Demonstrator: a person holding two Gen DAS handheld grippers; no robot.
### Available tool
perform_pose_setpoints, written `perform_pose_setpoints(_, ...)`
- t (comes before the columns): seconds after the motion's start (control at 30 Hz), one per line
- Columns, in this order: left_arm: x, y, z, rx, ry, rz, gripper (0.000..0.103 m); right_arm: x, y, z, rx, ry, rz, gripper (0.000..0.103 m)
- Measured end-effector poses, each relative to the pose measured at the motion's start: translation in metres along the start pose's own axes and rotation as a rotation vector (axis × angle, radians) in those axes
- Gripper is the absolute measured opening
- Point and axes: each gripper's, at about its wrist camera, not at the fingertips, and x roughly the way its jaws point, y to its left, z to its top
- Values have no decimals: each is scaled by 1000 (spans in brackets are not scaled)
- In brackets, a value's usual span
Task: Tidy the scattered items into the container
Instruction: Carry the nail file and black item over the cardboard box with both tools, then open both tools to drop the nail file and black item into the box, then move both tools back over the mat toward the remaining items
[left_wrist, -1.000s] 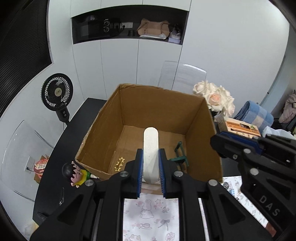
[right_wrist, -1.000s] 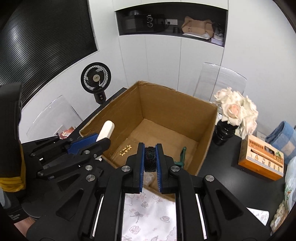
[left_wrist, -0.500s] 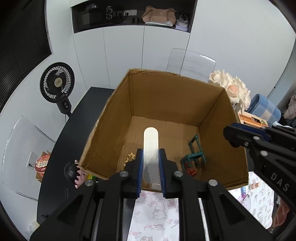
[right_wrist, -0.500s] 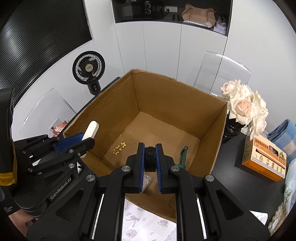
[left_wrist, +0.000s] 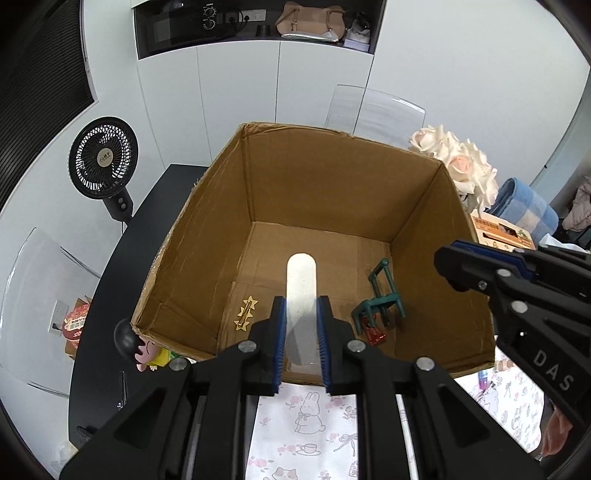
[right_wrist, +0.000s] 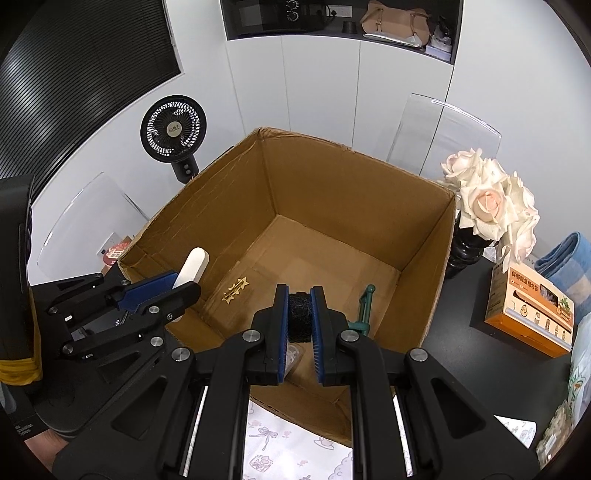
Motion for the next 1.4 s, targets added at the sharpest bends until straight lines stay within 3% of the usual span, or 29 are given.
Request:
perform_pose_setpoints(0.27, -1, 4, 1, -13, 6, 14, 16, -6, 1, -1, -13, -13, 2, 12)
perform_pose_setpoints(0.3, -1, 5, 1, -15, 7, 22, 16, -8, 1, -1, -14, -20, 1, 15)
perform_pose_setpoints(0.33, 0, 5, 1, -12, 13, 37, 20, -10, 1, -1, -11, -29, 0, 32)
perform_pose_setpoints(0.37, 1, 5, 2, -7, 21, 43, 36, -12, 0, -1, -7, -39, 0, 47)
perform_pose_setpoints(0.4, 2, 5, 2, -2, 28, 49, 50, -14, -2, -2, -1, -46, -3, 74)
perform_pose_setpoints(0.43, 2, 5, 2, 4, 30, 55, 82, -15, -4, -3, 6, -52, -6, 88)
perform_pose_setpoints(0.47, 0, 5, 2, 11, 19, 59, 102, -16, -4, -3, 6, -53, -11, 91)
perform_pose_setpoints(0.53, -4, 4, 1, 25, -4, 69, 103, -17, -4, -5, -3, -51, -28, 103)
perform_pose_setpoints(1.07, -24, -5, -2, 21, -49, 62, 103, -52, -19, -20, 14, -105, -46, 103)
perform_pose_setpoints(1.4, -46, -40, -9, 40, -88, 35, 103, -86, -43, -41, 61, -146, -49, 103)
